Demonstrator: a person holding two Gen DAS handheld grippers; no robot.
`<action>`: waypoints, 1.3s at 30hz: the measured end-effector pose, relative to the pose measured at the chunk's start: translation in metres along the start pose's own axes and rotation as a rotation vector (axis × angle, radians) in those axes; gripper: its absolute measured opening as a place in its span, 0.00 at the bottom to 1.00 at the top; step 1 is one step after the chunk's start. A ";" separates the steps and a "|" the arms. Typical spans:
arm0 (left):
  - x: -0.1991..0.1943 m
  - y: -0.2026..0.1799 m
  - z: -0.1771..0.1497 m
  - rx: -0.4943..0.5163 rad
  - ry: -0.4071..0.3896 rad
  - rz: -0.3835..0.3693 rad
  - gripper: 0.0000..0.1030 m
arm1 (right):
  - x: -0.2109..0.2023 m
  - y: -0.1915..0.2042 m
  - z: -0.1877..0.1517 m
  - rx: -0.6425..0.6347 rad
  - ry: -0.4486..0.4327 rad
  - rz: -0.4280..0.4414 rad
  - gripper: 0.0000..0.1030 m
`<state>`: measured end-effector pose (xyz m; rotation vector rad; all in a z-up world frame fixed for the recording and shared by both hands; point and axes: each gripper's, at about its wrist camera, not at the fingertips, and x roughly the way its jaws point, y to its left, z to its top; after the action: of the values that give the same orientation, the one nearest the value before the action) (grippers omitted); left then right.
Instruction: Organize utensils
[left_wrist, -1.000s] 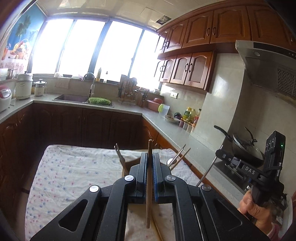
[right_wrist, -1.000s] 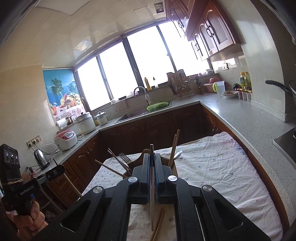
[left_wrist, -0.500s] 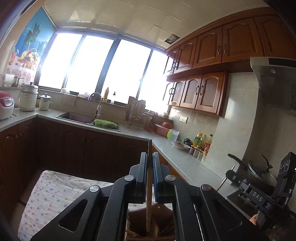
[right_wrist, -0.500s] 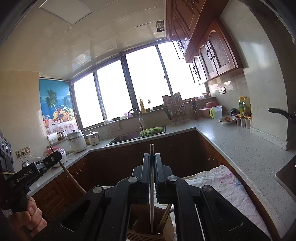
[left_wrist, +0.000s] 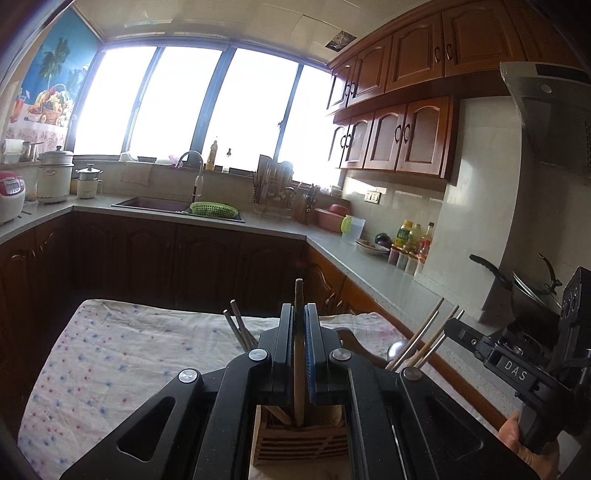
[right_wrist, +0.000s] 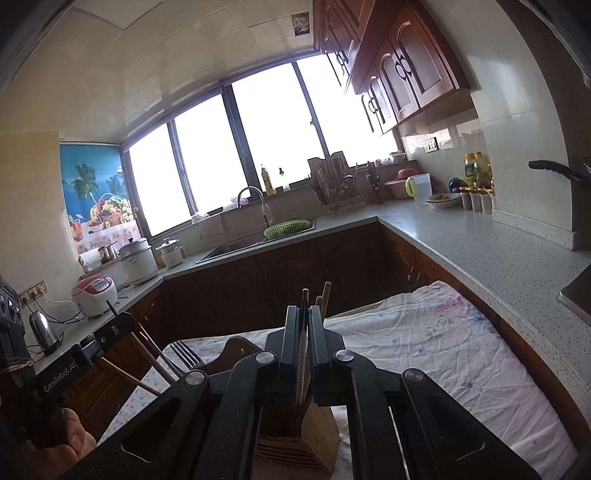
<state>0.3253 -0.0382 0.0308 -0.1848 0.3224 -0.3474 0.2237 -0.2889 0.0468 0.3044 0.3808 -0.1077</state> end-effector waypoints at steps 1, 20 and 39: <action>0.003 0.001 -0.002 0.000 0.010 0.004 0.04 | 0.002 0.000 -0.002 -0.003 0.011 0.000 0.04; -0.009 0.018 0.007 -0.024 0.059 0.010 0.09 | 0.009 -0.005 -0.003 0.027 0.070 0.004 0.10; -0.116 0.020 -0.036 -0.137 -0.023 0.088 0.81 | -0.064 -0.013 -0.018 0.112 -0.025 0.062 0.89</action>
<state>0.2162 0.0178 0.0248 -0.3082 0.3306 -0.2357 0.1561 -0.2929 0.0513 0.4244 0.3409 -0.0720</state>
